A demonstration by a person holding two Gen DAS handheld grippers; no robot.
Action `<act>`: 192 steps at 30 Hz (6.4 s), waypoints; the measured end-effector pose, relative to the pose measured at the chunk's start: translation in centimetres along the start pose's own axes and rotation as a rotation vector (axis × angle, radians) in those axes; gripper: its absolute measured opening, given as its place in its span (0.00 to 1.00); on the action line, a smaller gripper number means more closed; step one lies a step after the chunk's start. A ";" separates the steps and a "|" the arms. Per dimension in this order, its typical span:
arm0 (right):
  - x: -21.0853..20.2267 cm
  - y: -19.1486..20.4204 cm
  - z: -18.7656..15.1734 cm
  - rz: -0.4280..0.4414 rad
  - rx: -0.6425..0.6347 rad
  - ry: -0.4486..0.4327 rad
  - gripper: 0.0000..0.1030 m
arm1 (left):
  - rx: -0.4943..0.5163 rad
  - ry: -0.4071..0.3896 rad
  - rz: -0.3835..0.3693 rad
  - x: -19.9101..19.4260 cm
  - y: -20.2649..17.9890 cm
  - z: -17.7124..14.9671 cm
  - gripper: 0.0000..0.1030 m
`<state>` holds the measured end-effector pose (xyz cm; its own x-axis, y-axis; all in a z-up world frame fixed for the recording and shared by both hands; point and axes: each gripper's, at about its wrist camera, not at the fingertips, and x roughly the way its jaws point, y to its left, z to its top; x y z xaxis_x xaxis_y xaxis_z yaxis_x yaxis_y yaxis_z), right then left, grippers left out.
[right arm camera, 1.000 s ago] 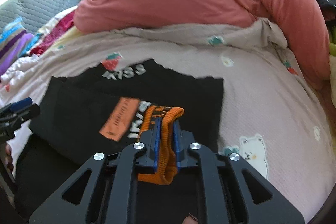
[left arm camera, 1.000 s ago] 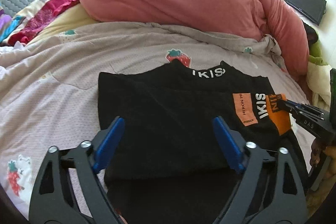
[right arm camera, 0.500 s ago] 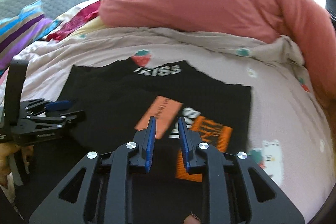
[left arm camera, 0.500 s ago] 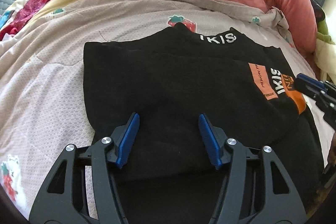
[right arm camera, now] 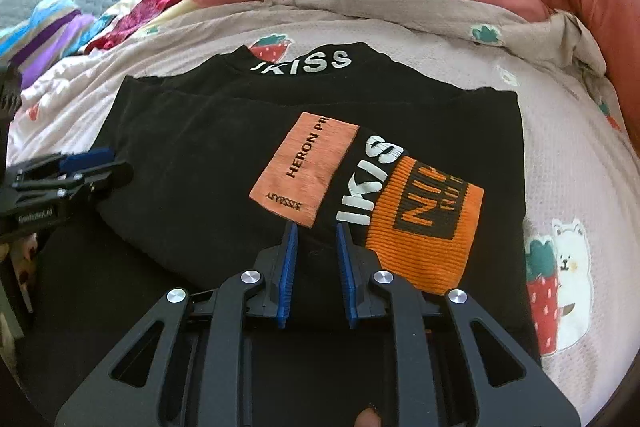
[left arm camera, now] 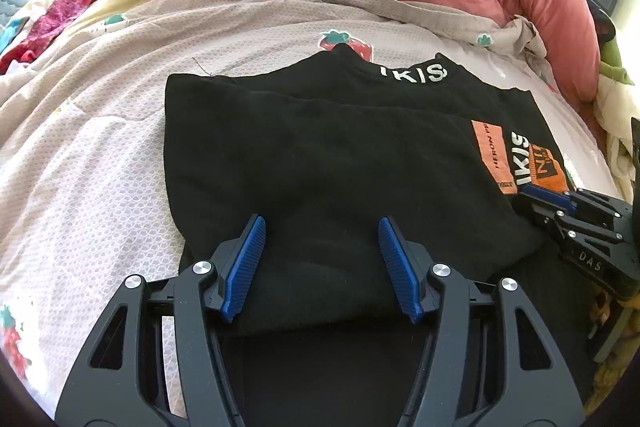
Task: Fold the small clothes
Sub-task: 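Open the right gripper and withdraw it from the folded side, then move both grippers back to the shirt hem, then close both grippers on the black shirt hem, then lift the hem with both grippers and fold it toward the collar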
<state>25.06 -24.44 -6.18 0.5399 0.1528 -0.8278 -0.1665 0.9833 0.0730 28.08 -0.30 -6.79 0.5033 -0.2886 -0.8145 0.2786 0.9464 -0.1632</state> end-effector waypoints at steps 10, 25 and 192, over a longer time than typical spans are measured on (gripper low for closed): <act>-3.4 0.6 -1.0 0.030 0.000 -0.039 0.36 | -0.006 -0.007 0.007 -1.1 -0.2 -0.6 0.55; -8.4 -2.3 -3.5 0.001 0.061 -0.108 0.65 | -0.043 -0.061 0.066 -6.1 0.5 -2.2 0.75; -0.5 -17.7 6.3 0.033 0.367 -0.100 0.10 | -0.571 -0.057 -0.199 -1.9 11.8 6.0 0.05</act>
<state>32.94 -41.25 -3.60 0.6203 0.1760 -0.7644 0.1117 0.9447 0.3082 35.34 10.53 -3.84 0.5341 -0.4603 -0.7092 -0.1032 0.7971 -0.5950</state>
